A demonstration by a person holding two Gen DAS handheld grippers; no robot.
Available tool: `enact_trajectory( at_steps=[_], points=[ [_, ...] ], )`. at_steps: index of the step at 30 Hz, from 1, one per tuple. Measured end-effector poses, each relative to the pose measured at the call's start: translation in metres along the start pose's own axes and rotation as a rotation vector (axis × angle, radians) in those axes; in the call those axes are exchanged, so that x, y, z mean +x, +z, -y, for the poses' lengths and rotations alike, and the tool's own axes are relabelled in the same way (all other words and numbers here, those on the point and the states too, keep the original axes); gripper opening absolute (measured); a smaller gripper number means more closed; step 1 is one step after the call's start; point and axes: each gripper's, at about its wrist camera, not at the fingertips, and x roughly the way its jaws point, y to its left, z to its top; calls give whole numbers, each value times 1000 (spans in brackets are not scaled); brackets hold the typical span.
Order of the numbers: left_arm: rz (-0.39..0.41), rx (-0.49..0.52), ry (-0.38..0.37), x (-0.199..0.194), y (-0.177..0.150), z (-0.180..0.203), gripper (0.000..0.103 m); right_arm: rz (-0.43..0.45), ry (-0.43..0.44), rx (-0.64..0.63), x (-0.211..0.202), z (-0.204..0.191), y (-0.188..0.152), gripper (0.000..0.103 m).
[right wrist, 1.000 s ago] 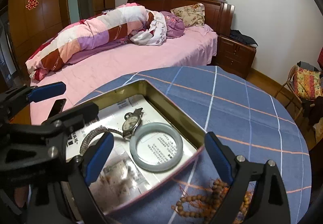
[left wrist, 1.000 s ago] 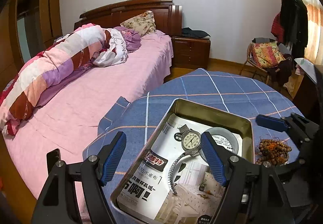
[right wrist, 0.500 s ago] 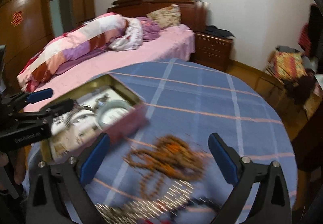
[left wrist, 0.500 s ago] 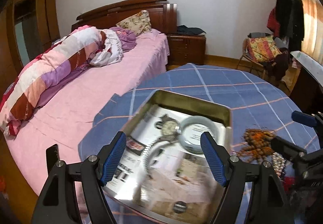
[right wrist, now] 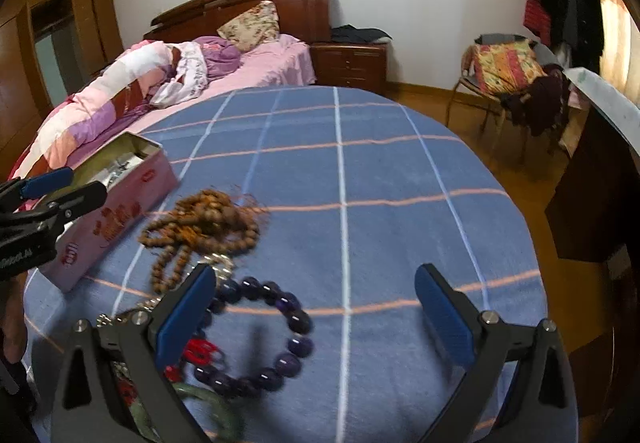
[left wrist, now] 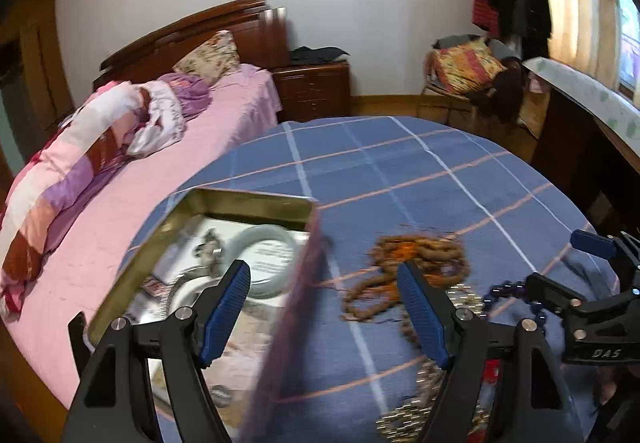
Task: Organize jewelry
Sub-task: 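Move the left tool to the brown wooden bead strand and grasp it, then lift the wooden beads with the left tool while the right tool grasps the purple bead bracelet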
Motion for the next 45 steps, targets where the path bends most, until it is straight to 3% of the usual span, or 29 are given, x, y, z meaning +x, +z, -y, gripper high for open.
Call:
enact_trajectory(
  at_steps=[11, 17, 19, 20, 23, 25, 27, 32, 34, 36, 38, 40, 42, 45],
  points=[
    [-71, 76, -78, 36, 7, 49, 76, 27, 10, 31, -5, 14, -8, 102],
    [-130, 85, -60, 64, 4, 52, 76, 24, 6, 52, -5, 18, -9, 102],
    [-151, 64, -69, 70, 1, 47, 63, 17, -3, 48, -4, 17, -8, 102],
    [-168, 60, -91, 73, -2, 45, 45, 12, -5, 41, -3, 16, -8, 102],
    [-182, 39, -136, 76, -3, 42, 22, -2, -18, 12, -1, 10, -9, 101],
    [-176, 32, -151, 74, -3, 40, 18, -20, -18, -18, 0, 6, -10, 98],
    [-160, 19, -162, 70, -4, 38, 8, -42, -17, -46, 2, 3, -12, 86],
    [-115, 21, -169, 51, -5, 37, 7, -100, 4, -87, 9, 0, -15, 76],
    [-97, 17, -164, 43, -6, 35, 7, -125, 18, -106, 11, -4, -17, 68],
    [-86, 8, -164, 37, -8, 32, 7, -144, 27, -117, 13, -6, -18, 54],
    [-76, -1, -162, 33, -10, 29, 7, -148, 33, -123, 13, -7, -19, 53],
    [-66, -16, -157, 28, -11, 25, 7, -143, 29, -131, 12, -7, -21, 42],
    [-54, -27, -155, 24, -10, 21, 7, -134, 35, -141, 11, -9, -21, 21],
    [-24, -33, -141, 14, -10, 16, 7, -128, 36, -139, 10, -9, -21, 17]
  ],
)
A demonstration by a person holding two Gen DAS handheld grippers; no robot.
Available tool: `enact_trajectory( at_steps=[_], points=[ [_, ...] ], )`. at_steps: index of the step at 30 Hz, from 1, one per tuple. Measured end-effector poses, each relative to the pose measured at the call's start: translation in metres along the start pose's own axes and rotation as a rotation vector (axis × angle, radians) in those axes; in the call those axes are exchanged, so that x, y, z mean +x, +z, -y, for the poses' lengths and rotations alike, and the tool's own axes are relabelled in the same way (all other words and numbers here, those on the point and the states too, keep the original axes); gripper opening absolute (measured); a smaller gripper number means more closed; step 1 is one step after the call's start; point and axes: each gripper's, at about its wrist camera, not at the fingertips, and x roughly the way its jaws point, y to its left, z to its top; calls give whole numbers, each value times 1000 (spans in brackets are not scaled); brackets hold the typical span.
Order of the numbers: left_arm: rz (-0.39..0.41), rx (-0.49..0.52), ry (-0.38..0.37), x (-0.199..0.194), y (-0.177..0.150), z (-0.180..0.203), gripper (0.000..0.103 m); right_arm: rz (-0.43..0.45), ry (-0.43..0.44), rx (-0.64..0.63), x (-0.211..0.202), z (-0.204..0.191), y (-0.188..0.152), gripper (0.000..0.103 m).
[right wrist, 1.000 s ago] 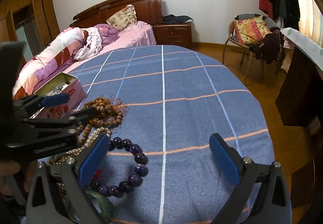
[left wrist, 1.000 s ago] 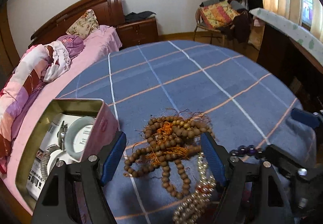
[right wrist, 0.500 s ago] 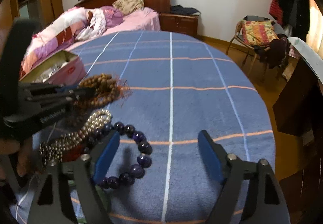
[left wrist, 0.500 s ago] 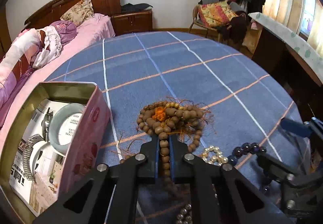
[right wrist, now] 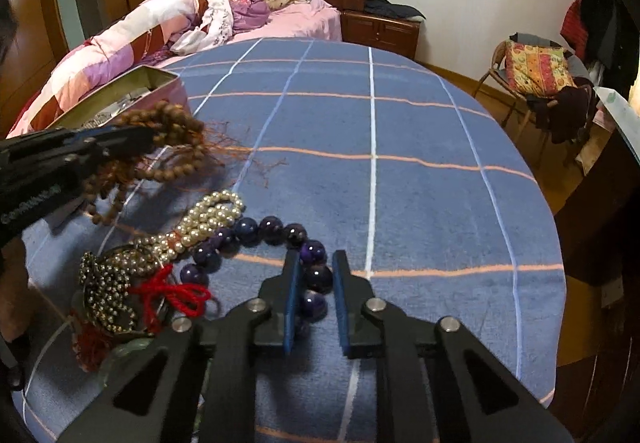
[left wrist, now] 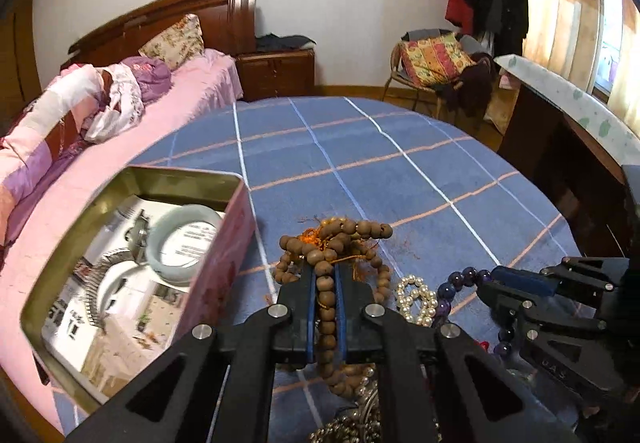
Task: Organize jewelry
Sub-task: 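Lift the wooden beads with the left tool while the right tool grasps the purple bead bracelet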
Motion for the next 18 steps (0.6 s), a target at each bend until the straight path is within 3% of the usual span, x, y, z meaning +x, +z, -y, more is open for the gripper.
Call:
enact_trajectory(
  at_steps=[18],
  points=[
    [77, -2, 10, -32, 4, -6, 7, 113, 20, 81, -19, 7, 10, 16]
  ],
)
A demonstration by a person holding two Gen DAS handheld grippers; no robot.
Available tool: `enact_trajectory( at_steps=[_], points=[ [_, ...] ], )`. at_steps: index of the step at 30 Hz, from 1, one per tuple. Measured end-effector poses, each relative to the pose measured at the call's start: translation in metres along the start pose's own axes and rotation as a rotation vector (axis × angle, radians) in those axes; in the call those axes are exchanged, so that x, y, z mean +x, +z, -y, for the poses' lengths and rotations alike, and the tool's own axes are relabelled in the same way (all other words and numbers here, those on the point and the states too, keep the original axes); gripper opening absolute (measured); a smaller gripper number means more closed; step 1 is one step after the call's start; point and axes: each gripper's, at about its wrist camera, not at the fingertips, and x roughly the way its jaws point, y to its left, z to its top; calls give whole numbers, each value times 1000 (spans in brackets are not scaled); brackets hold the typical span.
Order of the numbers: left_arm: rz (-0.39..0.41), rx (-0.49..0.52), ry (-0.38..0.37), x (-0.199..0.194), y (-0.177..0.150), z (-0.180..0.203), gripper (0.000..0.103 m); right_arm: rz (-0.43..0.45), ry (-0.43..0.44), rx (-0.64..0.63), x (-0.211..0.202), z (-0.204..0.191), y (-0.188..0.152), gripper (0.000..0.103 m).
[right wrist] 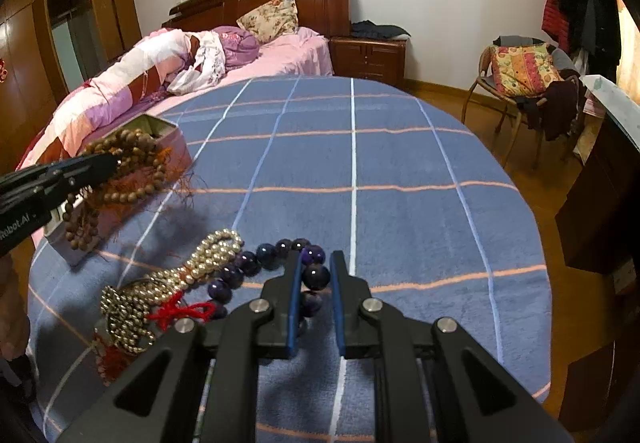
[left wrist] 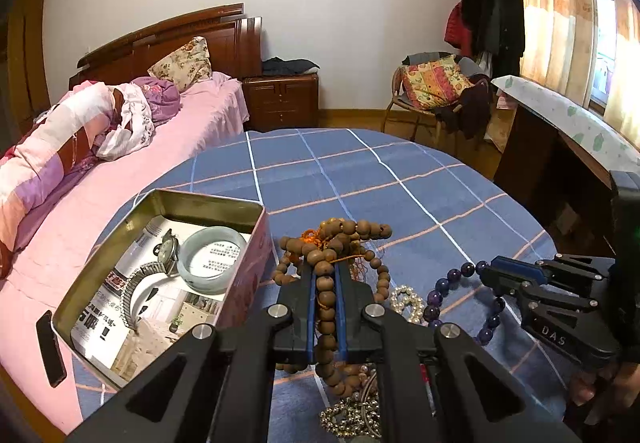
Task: Organize jewelry
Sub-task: 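Lift the wooden beads with the left tool while the right tool grasps the purple bead bracelet, then carry the wooden beads and purple bracelet over the pink tin with both tools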
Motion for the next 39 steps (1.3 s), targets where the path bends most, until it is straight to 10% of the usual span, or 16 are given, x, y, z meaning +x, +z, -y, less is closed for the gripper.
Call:
enact_trajectory(
  at_steps=[39],
  points=[
    [79, -32, 2, -45, 10, -14, 7, 136, 22, -87, -46, -38, 33, 16]
  ],
)
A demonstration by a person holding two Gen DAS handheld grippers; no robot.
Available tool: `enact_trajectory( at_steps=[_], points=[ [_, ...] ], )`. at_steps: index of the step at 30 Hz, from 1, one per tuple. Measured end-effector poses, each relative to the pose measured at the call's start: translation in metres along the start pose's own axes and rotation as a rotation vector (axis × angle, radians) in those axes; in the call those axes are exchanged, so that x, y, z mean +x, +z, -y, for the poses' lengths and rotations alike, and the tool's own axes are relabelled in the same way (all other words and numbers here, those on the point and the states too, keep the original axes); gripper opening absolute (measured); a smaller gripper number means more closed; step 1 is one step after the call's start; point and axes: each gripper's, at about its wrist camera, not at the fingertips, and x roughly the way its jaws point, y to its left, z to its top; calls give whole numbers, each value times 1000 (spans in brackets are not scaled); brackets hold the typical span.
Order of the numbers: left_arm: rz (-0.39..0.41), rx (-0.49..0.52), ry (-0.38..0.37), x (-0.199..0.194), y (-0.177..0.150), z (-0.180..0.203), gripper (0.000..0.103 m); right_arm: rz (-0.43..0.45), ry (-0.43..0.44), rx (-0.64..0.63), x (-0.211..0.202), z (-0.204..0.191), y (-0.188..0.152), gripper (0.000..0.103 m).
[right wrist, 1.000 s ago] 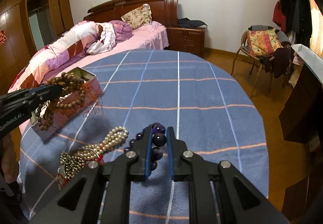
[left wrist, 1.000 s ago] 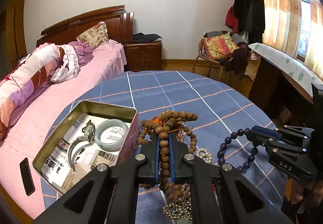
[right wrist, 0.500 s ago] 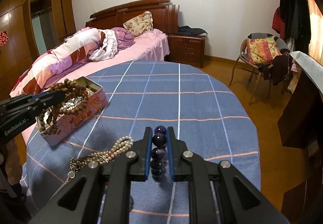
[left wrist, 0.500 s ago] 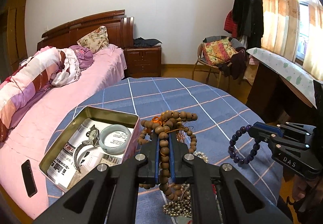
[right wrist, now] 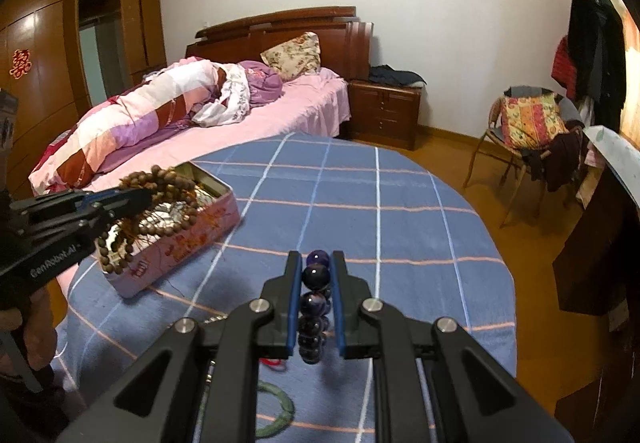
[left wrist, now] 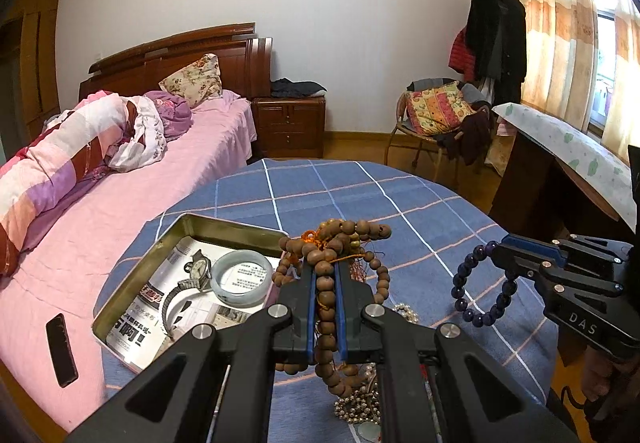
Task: Organize jewelry
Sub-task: 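Carry the wooden beads and purple bracelet over the pink tin with both tools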
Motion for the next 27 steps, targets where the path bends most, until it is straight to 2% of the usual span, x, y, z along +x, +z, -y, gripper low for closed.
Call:
enact_trajectory(
  at_steps=[27],
  points=[
    [55, -84, 68, -25, 14, -46, 7, 52, 119, -136, 11, -65, 46, 16]
  ],
)
